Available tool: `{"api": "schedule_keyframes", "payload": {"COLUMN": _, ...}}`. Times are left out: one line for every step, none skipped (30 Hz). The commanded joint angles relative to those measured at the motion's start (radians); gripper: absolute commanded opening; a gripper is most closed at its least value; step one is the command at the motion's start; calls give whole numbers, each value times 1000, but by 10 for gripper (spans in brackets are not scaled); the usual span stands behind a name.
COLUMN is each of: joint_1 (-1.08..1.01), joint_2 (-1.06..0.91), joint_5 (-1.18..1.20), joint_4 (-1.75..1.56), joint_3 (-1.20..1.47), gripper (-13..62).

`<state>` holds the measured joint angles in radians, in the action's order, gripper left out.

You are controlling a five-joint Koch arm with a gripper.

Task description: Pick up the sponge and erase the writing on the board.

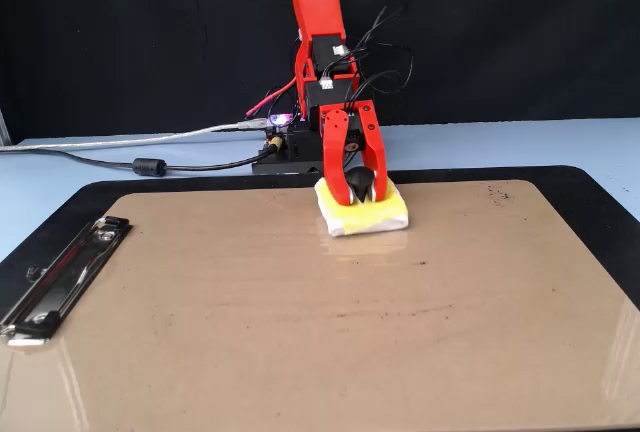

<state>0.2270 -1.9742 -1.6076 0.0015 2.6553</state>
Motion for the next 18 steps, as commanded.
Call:
{"api": "schedule_keyframes", "payload": {"joint_1": 8, "joint_2": 160, "joint_5": -6, "joint_4": -32, "joint_3": -132, "gripper": -79}}
{"api": "schedule_keyframes", "payload": {"joint_1": 8, "joint_2": 235, "joint_5": -8, "joint_4": -34, "joint_3": -195, "gripper": -79}}
{"api": "schedule_keyframes", "payload": {"joint_1": 11, "joint_2": 272, "joint_5": -8, "joint_4": -38, "joint_3": -233, "gripper": -79}}
{"api": "schedule_keyframes", "payload": {"joint_1": 9, "joint_2": 279, "joint_5": -8, "joint_4": -43, "joint_3": -250, "gripper": -79}}
{"api": "schedule_keyframes", "payload": {"joint_1": 9, "joint_2": 270, "joint_5": -8, "joint_4": -41, "joint_3": -227, "gripper": -79}}
{"api": "schedule_keyframes", "payload": {"joint_1": 9, "joint_2": 215, "joint_5": -8, "joint_4": -48, "joint_3": -163, "gripper": -79}}
{"api": "schedule_keyframes", "payload": {"joint_1": 9, "joint_2": 126, "joint_5": -8, "joint_4": -49, "joint_3": -91, "gripper": -79}}
{"api": "schedule_keyframes", "payload": {"joint_1": 11, "joint_2": 35, "joint_5": -5, "joint_4": -49, "joint_3": -23, "gripper": -79}}
{"api": "schedule_keyframes", "payload": {"joint_1": 14, "joint_2": -18, "joint_5": -5, "joint_4": -49, "joint_3": 8, "gripper": -79}}
{"api": "schedule_keyframes", "payload": {"joint_1": 17, "joint_2": -66, "joint_5": -6, "joint_4": -49, "joint_3": 31, "gripper": -79}}
{"api": "schedule_keyframes", "payload": {"joint_1": 25, "joint_2": -63, "joint_5": -8, "joint_4": -49, "joint_3": 31, "gripper": -79}}
{"api": "schedule_keyframes", "payload": {"joint_1": 44, "joint_2": -20, "joint_5": -9, "joint_4": -57, "joint_3": 9, "gripper": -79}}
{"api": "schedule_keyframes", "payload": {"joint_1": 75, "joint_2": 54, "joint_5": -11, "joint_4": -66, "joint_3": -63, "gripper": -79}}
{"api": "schedule_keyframes", "payload": {"joint_1": 101, "joint_2": 147, "joint_5": -15, "joint_4": -71, "joint_3": -147, "gripper": -79}}
{"api": "schedule_keyframes", "payload": {"joint_1": 120, "joint_2": 261, "joint_5": -21, "joint_4": -74, "joint_3": -242, "gripper": -79}}
{"api": "schedule_keyframes", "payload": {"joint_1": 129, "joint_2": 374, "joint_5": -29, "joint_4": -74, "joint_3": -341, "gripper": -79}}
{"api": "schedule_keyframes", "payload": {"joint_1": 132, "joint_2": 442, "joint_5": -34, "joint_4": -74, "joint_3": -399, "gripper": -79}}
{"api": "schedule_keyframes", "payload": {"joint_1": 150, "joint_2": 512, "joint_5": -35, "joint_4": -74, "joint_3": -463, "gripper": -79}}
